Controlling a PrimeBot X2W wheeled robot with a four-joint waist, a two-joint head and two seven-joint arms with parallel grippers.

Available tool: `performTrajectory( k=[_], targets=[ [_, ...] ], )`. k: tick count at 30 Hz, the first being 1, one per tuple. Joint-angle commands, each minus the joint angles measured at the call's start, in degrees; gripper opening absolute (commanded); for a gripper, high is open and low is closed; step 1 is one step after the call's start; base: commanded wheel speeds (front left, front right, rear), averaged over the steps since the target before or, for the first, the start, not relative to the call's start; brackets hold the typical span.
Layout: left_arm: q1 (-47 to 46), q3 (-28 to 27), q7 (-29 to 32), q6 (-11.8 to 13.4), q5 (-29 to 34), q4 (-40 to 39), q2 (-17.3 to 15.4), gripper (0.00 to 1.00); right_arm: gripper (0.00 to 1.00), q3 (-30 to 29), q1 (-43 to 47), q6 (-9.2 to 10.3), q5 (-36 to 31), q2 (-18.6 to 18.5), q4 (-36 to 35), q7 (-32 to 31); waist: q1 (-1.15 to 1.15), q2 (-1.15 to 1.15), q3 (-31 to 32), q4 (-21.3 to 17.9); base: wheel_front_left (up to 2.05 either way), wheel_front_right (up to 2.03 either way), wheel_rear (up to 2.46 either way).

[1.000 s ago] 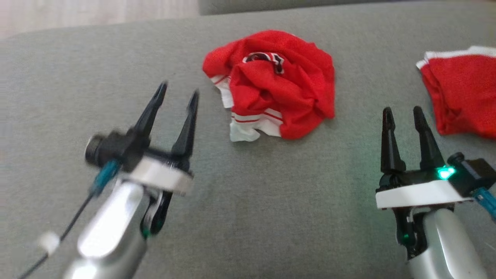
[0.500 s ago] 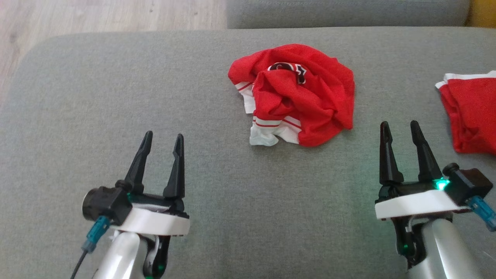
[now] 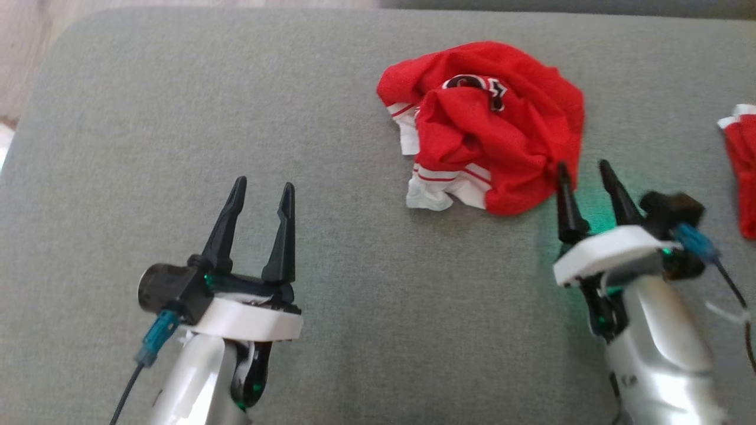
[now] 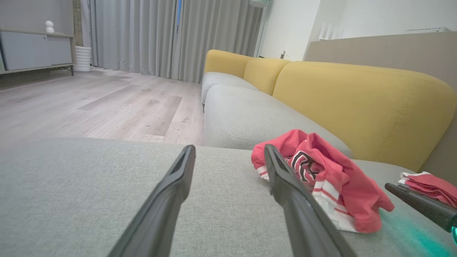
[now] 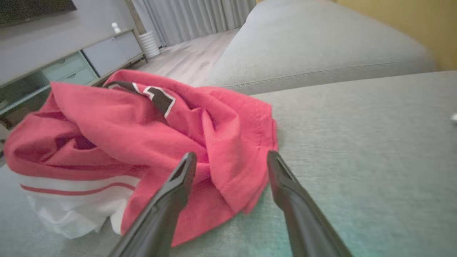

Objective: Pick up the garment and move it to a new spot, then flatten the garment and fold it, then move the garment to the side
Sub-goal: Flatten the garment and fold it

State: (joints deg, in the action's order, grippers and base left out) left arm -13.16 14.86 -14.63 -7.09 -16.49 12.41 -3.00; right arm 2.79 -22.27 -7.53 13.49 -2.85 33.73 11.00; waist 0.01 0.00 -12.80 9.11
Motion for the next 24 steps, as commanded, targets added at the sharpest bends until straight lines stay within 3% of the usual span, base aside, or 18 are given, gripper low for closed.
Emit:
performTrajectory(
  k=[1,8,9,10,11,20,24],
  targets=[
    [-2.24,-1.94,-0.37,-0.18,0.34,-1.51,-0.25,1.00,1.00,2.02,-2.63,0.04,-1.15,-0.03,0.62,-0.29,-0.01,0.00,-0.98,0.84,0.00,0.00,0.00],
    [-3.09,-1.65,-0.37,-0.35,0.27,-1.20,0.04,1.00,1.00,2.52,-9.54,0.04,-7.92,-0.03,13.74,-3.46,-0.01,0.00,-2.73,2.43,0.00,0.00,0.00],
    [-3.11,-1.64,-0.37,-0.36,0.24,-1.17,0.05,1.00,0.73,2.59,-10.32,0.04,-8.08,-0.03,15.18,-3.60,-0.01,0.00,-2.84,2.52,0.00,0.00,0.00],
    [-3.11,-1.64,-0.37,-0.36,0.21,-1.13,0.07,1.00,0.31,2.55,-11.08,0.04,-8.33,-0.03,16.37,-3.41,-0.01,0.00,-2.94,2.54,0.00,0.00,0.00],
    [-3.12,-1.61,-0.37,-0.37,0.17,-1.08,0.08,1.00,0.00,2.39,-11.80,0.04,-8.75,-0.03,17.37,-3.01,-0.01,0.00,-3.01,2.51,0.00,0.00,0.00],
    [-2.97,-2.01,-0.37,-0.38,-0.38,-0.98,0.11,1.00,0.00,-5.62,-14.70,0.04,-14.44,-1.62,20.10,1.51,-0.01,0.00,-1.82,0.21,0.00,0.00,0.00],
    [-2.78,-2.18,-0.37,-0.39,-0.52,-1.19,0.12,1.00,0.00,-9.92,-15.02,0.04,-16.74,-4.70,18.40,2.38,-0.01,0.00,-0.49,-1.29,0.00,0.00,0.00]
  ],
)
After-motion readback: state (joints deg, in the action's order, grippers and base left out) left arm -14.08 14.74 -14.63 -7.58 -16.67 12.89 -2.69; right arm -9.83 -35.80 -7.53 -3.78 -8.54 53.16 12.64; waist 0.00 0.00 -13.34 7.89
